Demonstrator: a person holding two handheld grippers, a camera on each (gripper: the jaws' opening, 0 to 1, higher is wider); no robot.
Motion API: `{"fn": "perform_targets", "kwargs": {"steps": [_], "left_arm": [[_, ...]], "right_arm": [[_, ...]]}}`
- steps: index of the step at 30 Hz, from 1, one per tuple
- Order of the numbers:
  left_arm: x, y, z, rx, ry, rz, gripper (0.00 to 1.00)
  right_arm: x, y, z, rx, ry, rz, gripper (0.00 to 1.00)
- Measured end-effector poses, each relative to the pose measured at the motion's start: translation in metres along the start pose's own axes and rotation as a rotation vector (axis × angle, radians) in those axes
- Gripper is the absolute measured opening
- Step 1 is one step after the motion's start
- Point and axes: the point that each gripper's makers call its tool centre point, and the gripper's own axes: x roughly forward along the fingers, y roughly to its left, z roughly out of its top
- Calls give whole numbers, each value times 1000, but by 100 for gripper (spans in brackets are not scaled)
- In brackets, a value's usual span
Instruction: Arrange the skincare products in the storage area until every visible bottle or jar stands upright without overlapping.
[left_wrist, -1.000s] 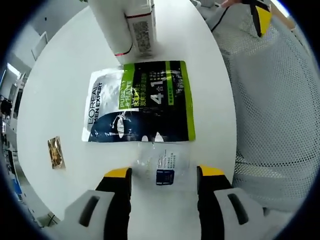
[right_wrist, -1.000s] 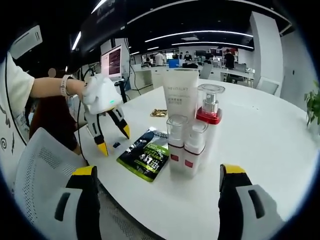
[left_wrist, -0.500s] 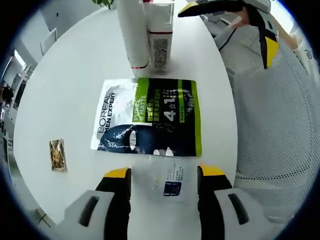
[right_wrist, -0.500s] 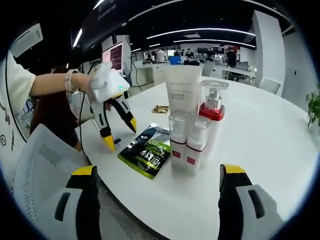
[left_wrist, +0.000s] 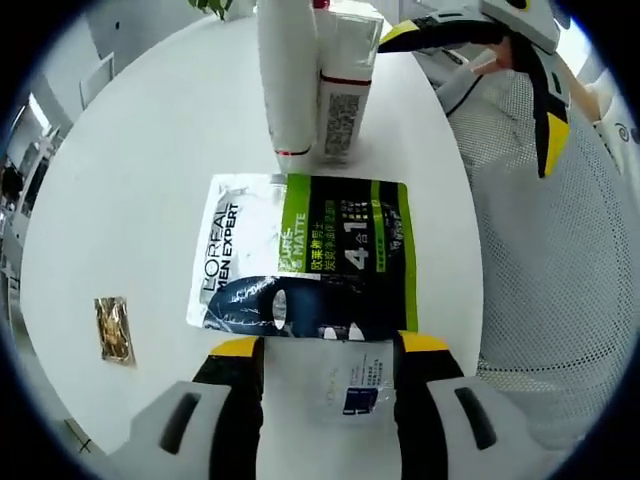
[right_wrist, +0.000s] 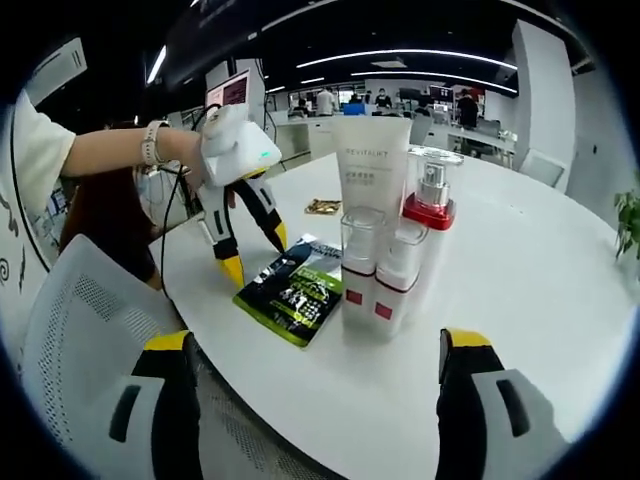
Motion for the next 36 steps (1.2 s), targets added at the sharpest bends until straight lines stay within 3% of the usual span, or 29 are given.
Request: {"fn": "perform_targets", "kwargs": {"steps": [36], "left_arm": [[-8,3,6,-13,-14,19,46]], "right_arm": [[-1,-2,3,20,-11,-5,100]]}}
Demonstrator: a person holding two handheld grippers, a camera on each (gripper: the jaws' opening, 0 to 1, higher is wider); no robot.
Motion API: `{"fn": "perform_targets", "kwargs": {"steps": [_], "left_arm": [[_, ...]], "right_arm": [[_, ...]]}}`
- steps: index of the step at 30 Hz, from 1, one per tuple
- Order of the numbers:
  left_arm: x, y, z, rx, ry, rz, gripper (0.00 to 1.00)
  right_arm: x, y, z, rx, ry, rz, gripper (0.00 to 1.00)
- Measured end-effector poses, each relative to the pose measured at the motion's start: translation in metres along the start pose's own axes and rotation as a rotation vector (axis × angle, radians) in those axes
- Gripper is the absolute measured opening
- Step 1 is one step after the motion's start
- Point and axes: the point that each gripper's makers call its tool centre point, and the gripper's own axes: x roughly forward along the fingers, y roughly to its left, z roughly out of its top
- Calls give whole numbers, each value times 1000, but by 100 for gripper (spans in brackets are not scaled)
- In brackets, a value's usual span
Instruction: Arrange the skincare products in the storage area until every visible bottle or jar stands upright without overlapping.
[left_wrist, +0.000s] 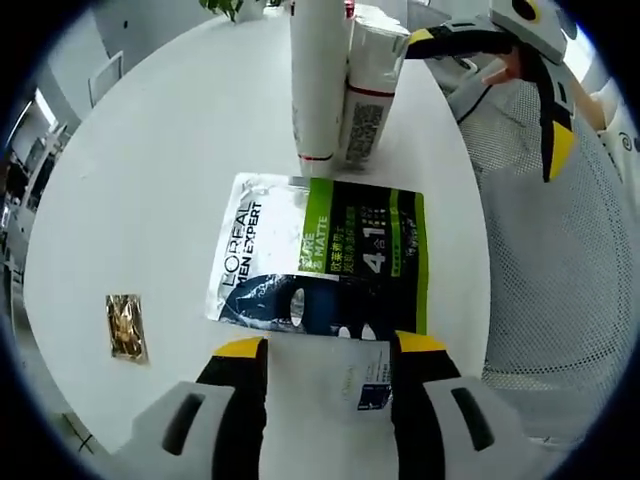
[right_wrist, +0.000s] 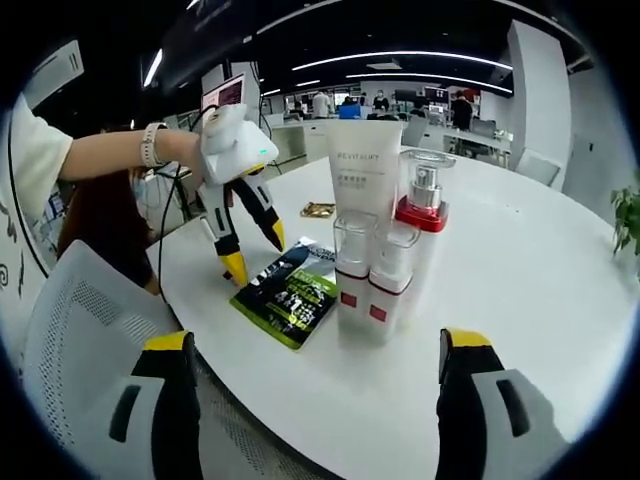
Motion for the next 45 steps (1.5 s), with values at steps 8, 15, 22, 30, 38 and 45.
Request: {"fn": "perform_targets", "kwargs": {"steps": [8,15,22,30,38,45], "left_arm": [[-8,5,-6,-2,-5,22,49],[-19,12,-4,20,-13,51,53],[-25,23,-6,29,-20,79,59],[-32,47,-5,39,-35,146,62],[-42,66,-3,12,-37,177,63],[-48,78,1,-10,-49,205,64]], "right_arm": [[-1,-4,5,-4,-26,-19,100],[-1,-4,4,-7,-18,-19,100],[-2,-5,5,-12,-25,-25,100],[-2,-8,6,-13,-34,-38,100],[-4,-9,13,-9,-69,-42,100],[-6,-7,13,8,-70,-39,100]]}}
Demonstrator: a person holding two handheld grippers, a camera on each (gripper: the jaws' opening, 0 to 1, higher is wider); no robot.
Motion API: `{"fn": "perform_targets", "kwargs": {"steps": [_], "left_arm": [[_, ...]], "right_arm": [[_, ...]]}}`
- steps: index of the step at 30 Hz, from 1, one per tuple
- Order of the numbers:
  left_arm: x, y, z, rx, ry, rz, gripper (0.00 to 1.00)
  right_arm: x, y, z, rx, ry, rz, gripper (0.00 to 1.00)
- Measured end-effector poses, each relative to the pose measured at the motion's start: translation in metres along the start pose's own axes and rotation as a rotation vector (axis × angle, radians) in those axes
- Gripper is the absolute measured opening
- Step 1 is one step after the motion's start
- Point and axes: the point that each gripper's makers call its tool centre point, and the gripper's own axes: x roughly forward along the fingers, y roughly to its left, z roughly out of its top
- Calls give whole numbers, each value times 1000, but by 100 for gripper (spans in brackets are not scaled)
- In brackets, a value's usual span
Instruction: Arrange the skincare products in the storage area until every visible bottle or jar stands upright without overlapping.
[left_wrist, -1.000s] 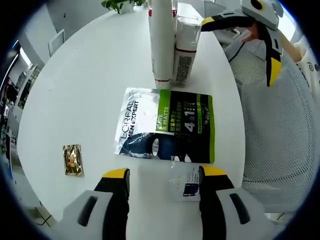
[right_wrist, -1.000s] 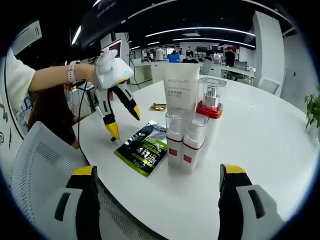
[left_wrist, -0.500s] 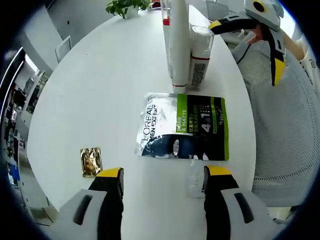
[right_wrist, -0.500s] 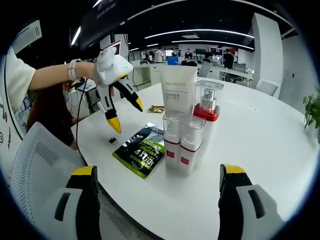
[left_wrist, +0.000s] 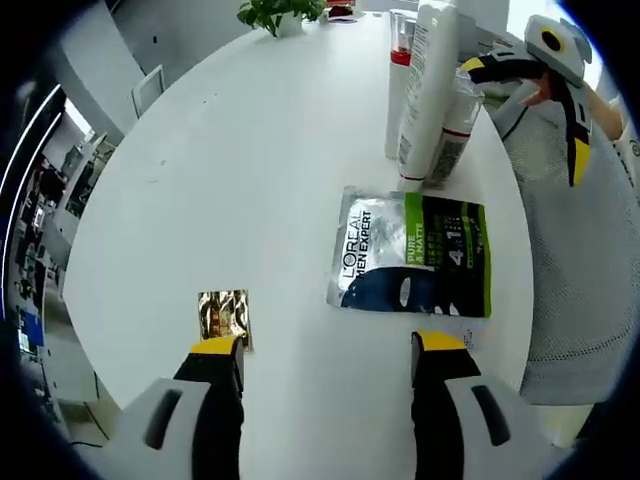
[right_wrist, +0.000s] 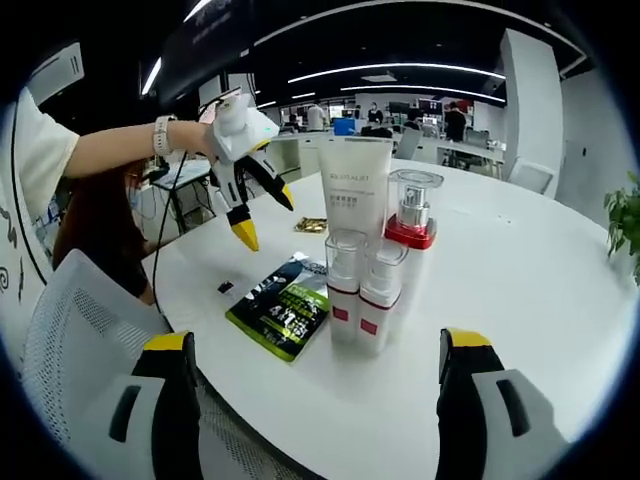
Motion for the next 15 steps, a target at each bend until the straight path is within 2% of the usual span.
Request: {"fn": "perform_targets", "kwargs": {"steps": [3,15], "left_arm": [[1,6,1,2,2,9,65],[7,32,3,-23,15,20,66]], "right_arm": [[-2,-1,6,15,-29,2,100],[-12,-4,24,-12,-48,-40,100]]}}
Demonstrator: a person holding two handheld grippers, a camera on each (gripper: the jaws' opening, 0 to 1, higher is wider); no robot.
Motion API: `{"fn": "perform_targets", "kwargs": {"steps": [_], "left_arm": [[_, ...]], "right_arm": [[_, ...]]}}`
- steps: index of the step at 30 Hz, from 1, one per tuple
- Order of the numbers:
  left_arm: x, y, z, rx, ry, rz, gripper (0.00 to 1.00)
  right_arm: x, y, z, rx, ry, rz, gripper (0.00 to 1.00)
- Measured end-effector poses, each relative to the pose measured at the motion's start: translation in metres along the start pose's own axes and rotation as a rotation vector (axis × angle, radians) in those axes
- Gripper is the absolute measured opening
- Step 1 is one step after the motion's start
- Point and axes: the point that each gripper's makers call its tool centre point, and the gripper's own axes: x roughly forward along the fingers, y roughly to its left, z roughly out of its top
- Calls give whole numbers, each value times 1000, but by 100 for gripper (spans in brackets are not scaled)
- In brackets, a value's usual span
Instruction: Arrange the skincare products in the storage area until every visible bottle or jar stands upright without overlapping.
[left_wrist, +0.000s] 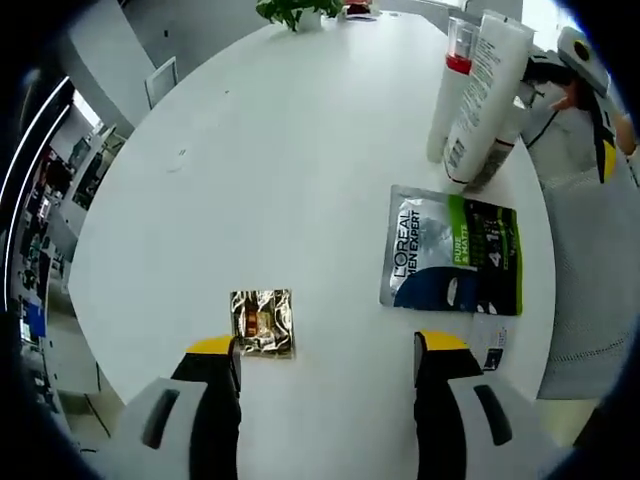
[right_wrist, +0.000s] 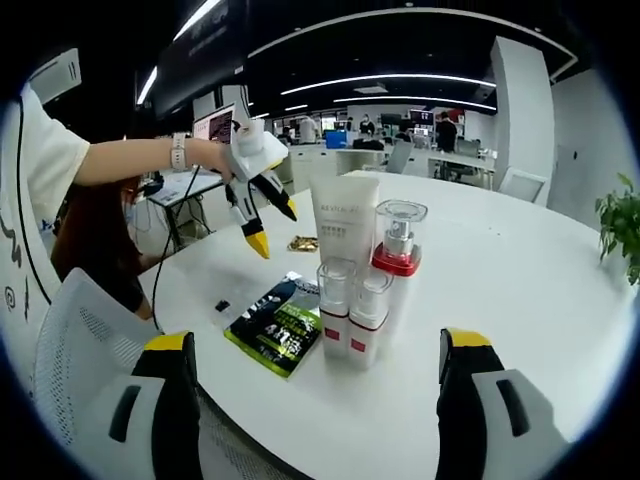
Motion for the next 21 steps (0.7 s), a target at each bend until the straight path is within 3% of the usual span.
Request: {"fn": "perform_targets", "kwargs": {"steps": [12,16,21], "left_arm": [[17,39,0,-5,27,-2,65],[20,38,-4,-3,43,-9,64],[35,53,-6,-8,55,-30,65]], "right_arm": [[-11,1,17,-35,10,-15,100],[-18,1,25,-49,6,-23,100],[-22,3,33,-55,2,-29,100]]}}
